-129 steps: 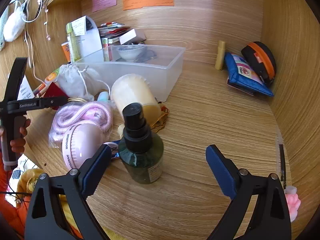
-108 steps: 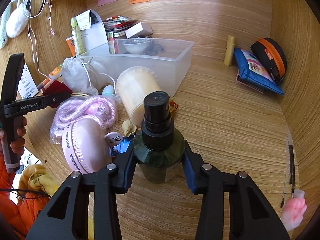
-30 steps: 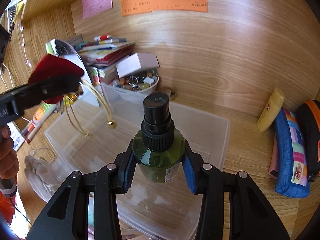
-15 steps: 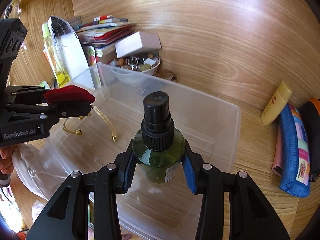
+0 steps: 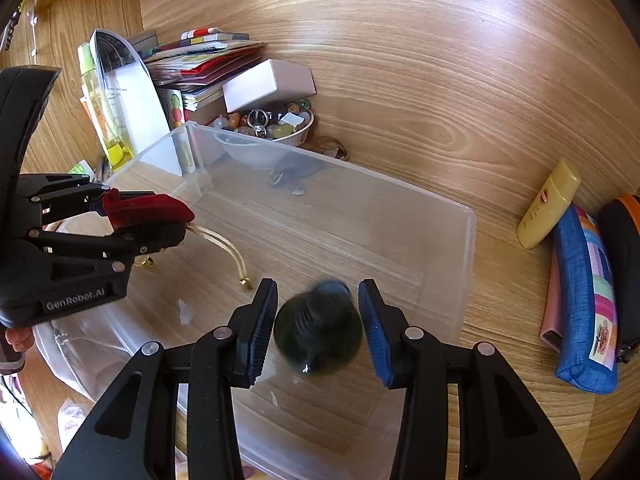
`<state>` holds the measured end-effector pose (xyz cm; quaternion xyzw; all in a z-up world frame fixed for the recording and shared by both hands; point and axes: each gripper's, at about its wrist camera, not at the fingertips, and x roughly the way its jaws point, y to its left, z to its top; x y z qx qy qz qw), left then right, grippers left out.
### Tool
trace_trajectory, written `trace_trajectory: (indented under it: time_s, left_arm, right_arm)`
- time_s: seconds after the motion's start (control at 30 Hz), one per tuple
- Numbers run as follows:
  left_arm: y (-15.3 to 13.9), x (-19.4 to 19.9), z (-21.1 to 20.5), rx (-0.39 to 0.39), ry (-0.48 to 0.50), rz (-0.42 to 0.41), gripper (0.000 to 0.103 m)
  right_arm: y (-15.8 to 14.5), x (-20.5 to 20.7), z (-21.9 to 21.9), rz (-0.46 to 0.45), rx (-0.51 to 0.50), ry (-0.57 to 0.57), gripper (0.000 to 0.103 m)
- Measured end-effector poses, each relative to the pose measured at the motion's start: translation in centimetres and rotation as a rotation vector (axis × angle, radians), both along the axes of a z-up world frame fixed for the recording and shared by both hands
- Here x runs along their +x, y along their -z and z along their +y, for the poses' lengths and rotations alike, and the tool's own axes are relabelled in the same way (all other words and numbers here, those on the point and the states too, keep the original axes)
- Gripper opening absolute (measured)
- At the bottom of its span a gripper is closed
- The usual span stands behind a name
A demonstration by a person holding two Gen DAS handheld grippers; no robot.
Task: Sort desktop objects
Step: 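Release the spray bottle with the right gripper while the left releases the red pouch into the box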
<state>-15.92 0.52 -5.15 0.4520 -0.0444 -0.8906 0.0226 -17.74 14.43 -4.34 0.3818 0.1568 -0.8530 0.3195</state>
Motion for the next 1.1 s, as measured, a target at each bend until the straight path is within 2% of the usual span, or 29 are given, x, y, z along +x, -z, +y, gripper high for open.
trace_trajectory:
  time_s: [0.17,0.23,0.33,0.4,0.53,0.6,0.7,0.8,0.97,1.1]
  left_arm:
    - [-0.3,0.1,-0.1,-0.002,-0.009,0.019,0.056]
    - [-0.7,0.3,-0.2,-0.01,-0.011,0.035,0.056]
    - [-1.1,0.3,-0.1,-0.014,-0.01,0.047,0.057]
    - [-1.4,0.4,-0.1,-0.014,-0.012,0.052,0.063]
    - [-2.2,0.8,0.0,-0.028,-0.016,0.075,0.069]
    - [-2.7,1.1,-0.1,-0.023,-0.019,0.089,0.073]
    - [-3.6,1.6,0.0,-0.026,-0.027,0.113,0.074]
    - [-4.6,2.3,-0.1,-0.024,-0.038,0.137,0.077]
    - [-6.9,4.0,-0.8,0.009,-0.05,0.198,0.088]
    - [-8.7,5.7,-1.4,0.029,-0.059,0.249,0.088]
  right_arm:
    - [-0.1,0.0,-0.2,0.017,0.007,0.003,0.041]
    - [-0.2,0.2,-0.3,0.023,0.005,0.002,0.047]
    - [-0.4,0.5,-0.3,0.034,0.003,-0.005,0.049]
    - [-0.5,0.8,-0.3,0.046,0.004,-0.01,0.049]
    - [-0.9,1.0,-0.2,0.063,-0.003,-0.01,0.06]
    - [-1.2,1.1,0.0,0.066,-0.015,-0.007,0.061]
    - [-1.7,1.2,0.3,0.077,-0.028,0.0,0.063]
    - [-2.3,1.3,0.5,0.09,-0.043,0.001,0.072]
    - [-4.1,2.0,1.3,0.132,-0.079,0.009,0.074]
    - [-6.1,3.1,2.4,0.168,-0.119,0.02,0.081]
